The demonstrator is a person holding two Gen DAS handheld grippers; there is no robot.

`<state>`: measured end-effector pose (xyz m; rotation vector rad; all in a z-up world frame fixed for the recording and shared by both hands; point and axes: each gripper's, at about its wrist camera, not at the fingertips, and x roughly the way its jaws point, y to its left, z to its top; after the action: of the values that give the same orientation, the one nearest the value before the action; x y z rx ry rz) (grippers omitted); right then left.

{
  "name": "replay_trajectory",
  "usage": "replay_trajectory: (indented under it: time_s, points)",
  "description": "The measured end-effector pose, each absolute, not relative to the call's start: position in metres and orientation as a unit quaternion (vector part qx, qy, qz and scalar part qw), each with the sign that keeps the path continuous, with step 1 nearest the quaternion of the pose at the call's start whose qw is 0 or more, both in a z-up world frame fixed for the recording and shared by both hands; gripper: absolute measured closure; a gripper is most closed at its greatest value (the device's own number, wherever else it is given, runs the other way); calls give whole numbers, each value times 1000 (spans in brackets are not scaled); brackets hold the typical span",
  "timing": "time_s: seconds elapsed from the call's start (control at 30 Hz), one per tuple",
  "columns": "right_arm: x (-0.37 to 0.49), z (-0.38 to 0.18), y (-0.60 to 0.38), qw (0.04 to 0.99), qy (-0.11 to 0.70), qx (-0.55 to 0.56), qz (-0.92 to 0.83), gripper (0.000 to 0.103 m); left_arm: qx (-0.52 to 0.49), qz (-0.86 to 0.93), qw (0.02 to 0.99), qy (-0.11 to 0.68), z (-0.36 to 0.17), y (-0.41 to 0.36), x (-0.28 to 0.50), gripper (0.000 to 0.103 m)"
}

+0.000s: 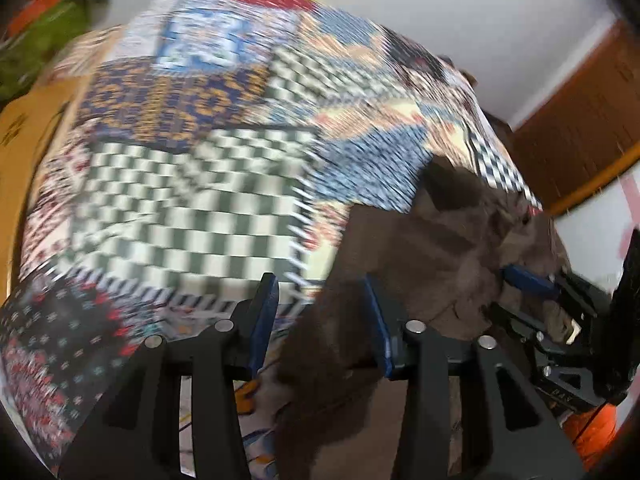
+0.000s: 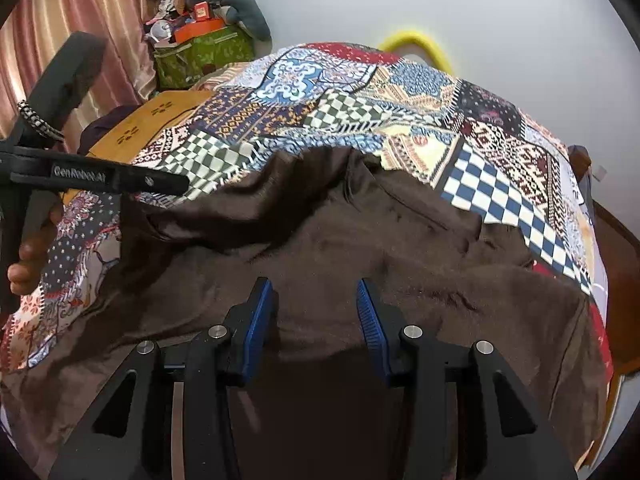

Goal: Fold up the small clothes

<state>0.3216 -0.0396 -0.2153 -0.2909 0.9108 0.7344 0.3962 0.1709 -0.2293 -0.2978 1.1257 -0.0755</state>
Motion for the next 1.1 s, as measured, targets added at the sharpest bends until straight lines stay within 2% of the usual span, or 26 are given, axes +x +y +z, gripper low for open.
replay_trajectory:
  time_s: [0.2,0.23,0.27,0.33,0.4,0.57,0.77,0.93,1.1]
  points:
    - [321,-218,-41,823,428,-131,350,63,-119,-42,838,531,-247,152,407,58]
    - [320,-218,-40,823,427,-132,351,63,-119,-46,840,528,-247,152,407,65]
    - [320,-218,-40,823,426,-133,351,63,-122,-55,841,524,-247,151,407,78]
    - [320,-218,-40,824,425,-131,351,63,-118,-63,844,520,-245,148,407,93]
    - [321,-218,-40,824,426,-128,352,63,-111,-52,846,519,-243,148,405,96]
    - [320,-217,-43,823,429,-126,350,63,-97,0,860,501,-228,163,395,98]
    - [318,-215,-43,824,433,-126,343,63,-80,39,887,454,-183,178,376,98]
    - [312,-204,-46,828,429,-117,342,63,-59,12,899,434,-156,154,364,98]
    - [303,-189,-54,835,416,-117,342,63,-44,-24,898,436,-155,118,362,98]
